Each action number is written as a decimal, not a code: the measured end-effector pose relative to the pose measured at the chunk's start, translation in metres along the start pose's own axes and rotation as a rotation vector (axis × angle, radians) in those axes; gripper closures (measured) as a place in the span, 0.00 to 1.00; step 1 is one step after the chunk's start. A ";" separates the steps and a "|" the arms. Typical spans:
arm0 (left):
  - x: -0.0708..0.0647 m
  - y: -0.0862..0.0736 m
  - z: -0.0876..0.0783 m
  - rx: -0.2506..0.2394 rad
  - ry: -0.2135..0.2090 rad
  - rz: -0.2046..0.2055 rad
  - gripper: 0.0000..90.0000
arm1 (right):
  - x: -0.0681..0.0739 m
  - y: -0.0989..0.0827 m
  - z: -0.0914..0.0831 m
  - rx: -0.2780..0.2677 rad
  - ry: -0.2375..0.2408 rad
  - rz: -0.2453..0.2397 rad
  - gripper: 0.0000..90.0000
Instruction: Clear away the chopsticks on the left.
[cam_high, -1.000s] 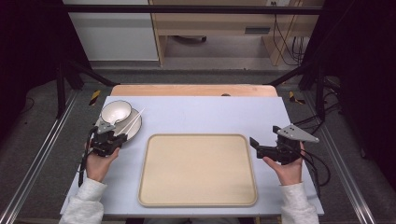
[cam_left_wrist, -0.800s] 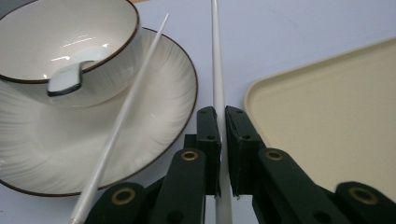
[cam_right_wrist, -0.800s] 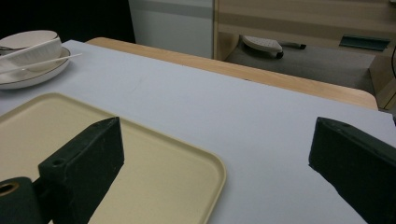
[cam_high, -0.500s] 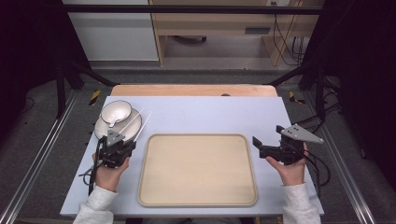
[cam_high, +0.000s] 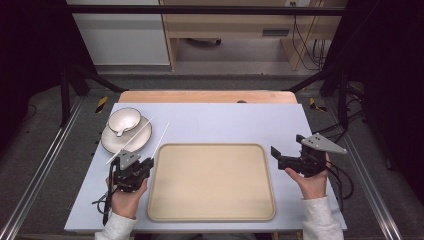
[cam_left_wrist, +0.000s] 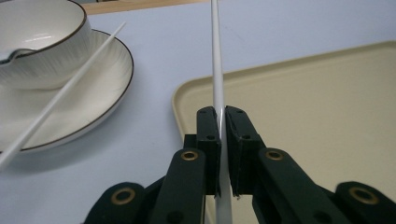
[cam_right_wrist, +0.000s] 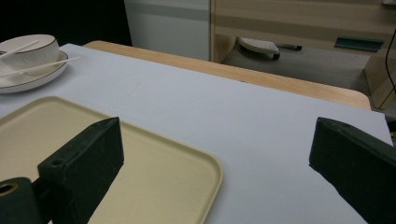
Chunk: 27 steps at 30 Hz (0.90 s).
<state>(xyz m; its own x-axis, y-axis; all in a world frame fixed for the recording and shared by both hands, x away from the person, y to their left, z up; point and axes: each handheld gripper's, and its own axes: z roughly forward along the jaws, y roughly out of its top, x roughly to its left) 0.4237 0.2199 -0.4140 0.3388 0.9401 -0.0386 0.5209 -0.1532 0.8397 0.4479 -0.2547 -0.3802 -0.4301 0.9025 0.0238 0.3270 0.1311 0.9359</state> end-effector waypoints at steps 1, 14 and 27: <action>-0.002 -0.001 -0.002 -0.005 0.002 -0.013 0.94 | 0.000 0.000 -0.001 0.000 0.005 0.005 0.04; -0.027 -0.027 -0.001 -0.016 0.035 -0.112 0.94 | 0.001 -0.001 0.000 0.002 0.018 0.008 0.04; -0.040 -0.046 0.018 0.006 0.056 -0.153 0.94 | 0.005 -0.002 0.005 0.016 0.029 0.006 0.04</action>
<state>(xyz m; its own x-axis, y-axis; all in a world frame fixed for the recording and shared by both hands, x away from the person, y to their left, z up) 0.4005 0.1836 -0.4614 0.2108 0.9681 -0.1356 0.5676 -0.0083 0.8233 0.4493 -0.2489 -0.3839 -0.4525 0.8909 0.0398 0.3431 0.1328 0.9299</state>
